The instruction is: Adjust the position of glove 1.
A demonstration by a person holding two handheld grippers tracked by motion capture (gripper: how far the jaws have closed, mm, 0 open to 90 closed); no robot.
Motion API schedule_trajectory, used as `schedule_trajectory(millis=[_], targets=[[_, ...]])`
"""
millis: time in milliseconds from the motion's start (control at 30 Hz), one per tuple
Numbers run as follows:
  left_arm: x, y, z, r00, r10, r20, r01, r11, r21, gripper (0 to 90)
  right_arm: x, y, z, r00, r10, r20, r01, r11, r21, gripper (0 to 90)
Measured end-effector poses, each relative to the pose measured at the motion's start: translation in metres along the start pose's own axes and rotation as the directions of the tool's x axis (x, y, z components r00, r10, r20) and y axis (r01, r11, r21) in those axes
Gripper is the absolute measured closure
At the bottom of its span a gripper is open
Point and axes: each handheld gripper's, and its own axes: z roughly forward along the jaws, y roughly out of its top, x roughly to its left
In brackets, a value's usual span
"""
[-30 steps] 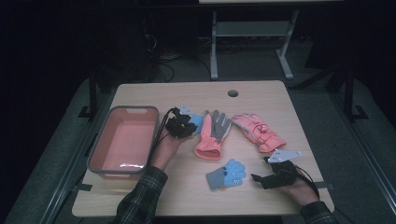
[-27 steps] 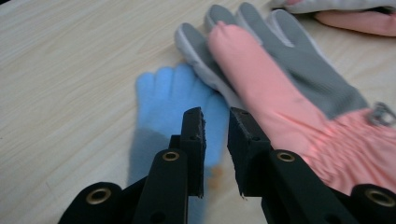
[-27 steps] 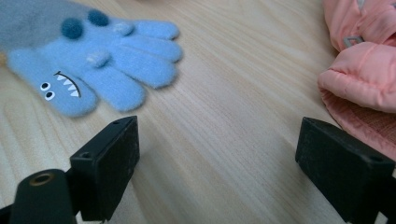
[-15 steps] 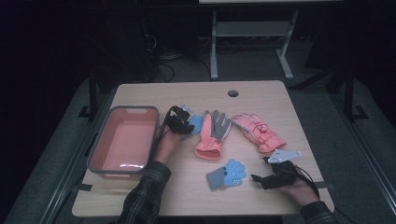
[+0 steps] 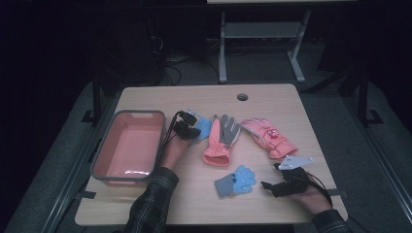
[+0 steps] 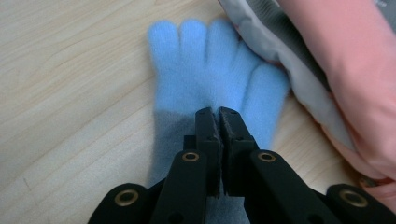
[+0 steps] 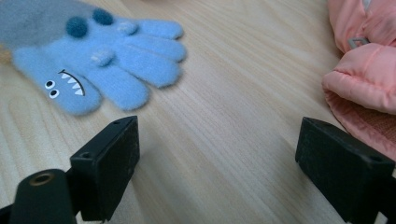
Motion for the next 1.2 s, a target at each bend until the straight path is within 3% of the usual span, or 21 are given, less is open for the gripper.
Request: schedule_trajectory(millis=[400,600,667,1000,1200], targets=[[0.0,0.009,-0.027,0.9981,-0.061,0.006,0.061,0.9974,-0.039,88.2,0.0,0.0,0.0,1.0,-0.006,-0.001,0.006,1.0,0.002,13.1],[-0.003,0.016,-0.047,0.9985,-0.054,0.01,0.054,0.9964,-0.066,88.2,0.0,0.0,0.0,1.0,-0.007,0.0,0.007,1.0,0.002,13.1],[-0.003,0.018,-0.055,0.9976,-0.062,0.032,0.064,0.994,-0.089,88.2,0.0,0.0,0.0,1.0,0.0,-0.001,0.0,1.0,0.0,13.1],[-0.017,0.02,-0.088,0.9911,-0.015,0.132,0.034,0.9898,-0.139,88.2,0.0,0.0,0.0,1.0,0.001,-0.001,-0.001,1.0,0.0,13.1],[-0.037,0.017,-0.101,0.9797,0.041,0.196,-0.01,0.987,-0.16,88.2,0.0,0.0,0.0,1.0,0.0,-0.001,0.0,1.0,0.0,13.1]])
